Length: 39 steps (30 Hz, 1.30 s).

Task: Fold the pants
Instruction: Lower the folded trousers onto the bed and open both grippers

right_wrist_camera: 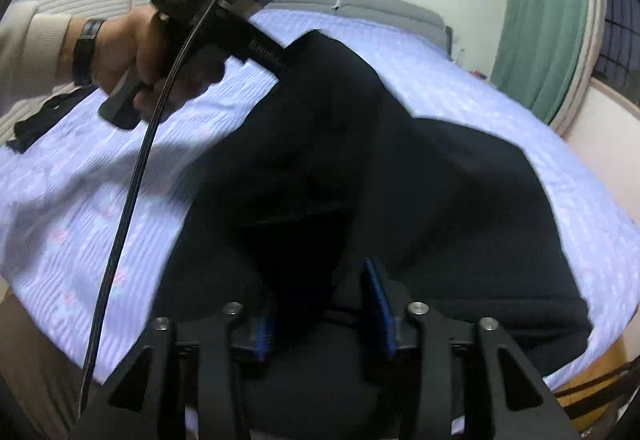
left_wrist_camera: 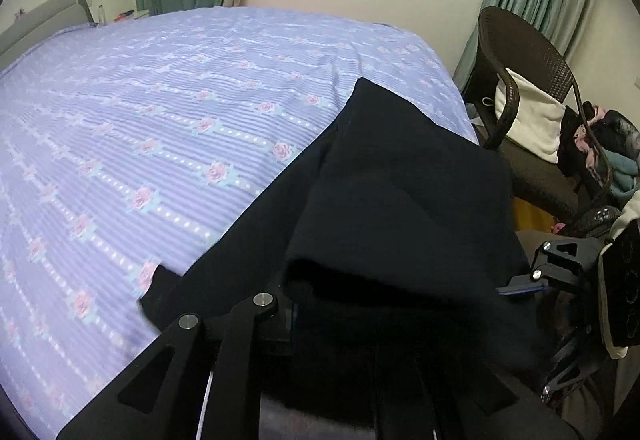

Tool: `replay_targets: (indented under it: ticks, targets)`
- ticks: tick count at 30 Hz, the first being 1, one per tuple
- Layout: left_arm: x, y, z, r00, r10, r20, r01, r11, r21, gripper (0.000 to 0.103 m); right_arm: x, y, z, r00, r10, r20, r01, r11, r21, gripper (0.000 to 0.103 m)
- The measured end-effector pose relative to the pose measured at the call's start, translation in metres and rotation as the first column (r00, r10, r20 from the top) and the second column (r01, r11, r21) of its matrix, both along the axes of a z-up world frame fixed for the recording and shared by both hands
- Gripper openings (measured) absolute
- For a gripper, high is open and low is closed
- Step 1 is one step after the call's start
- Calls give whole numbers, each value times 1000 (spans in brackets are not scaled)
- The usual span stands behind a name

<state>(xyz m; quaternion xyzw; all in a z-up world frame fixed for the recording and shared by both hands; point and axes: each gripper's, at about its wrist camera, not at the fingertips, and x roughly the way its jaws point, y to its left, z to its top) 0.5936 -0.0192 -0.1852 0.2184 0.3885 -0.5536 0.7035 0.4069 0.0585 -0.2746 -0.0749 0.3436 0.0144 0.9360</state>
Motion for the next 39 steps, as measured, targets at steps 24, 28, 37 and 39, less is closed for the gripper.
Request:
replay_targets:
  ticks: [24, 28, 37, 39]
  targets:
    - [-118, 75, 42, 877, 429, 217, -426, 902, -63, 63, -31, -71, 69, 980, -135, 146, 107, 977, 186, 66]
    - [-140, 67, 25, 814, 550, 187, -556, 831, -23, 63, -30, -84, 64, 974, -188, 125, 166, 972, 166, 66]
    - [-166, 46, 0, 685, 723, 88, -723, 690, -43, 63, -51, -123, 65, 944, -324, 64, 306, 931, 201, 66]
    - [-170, 42, -6, 662, 745, 74, -744, 666, -51, 57, -54, -129, 65, 938, -341, 61, 323, 924, 204, 66]
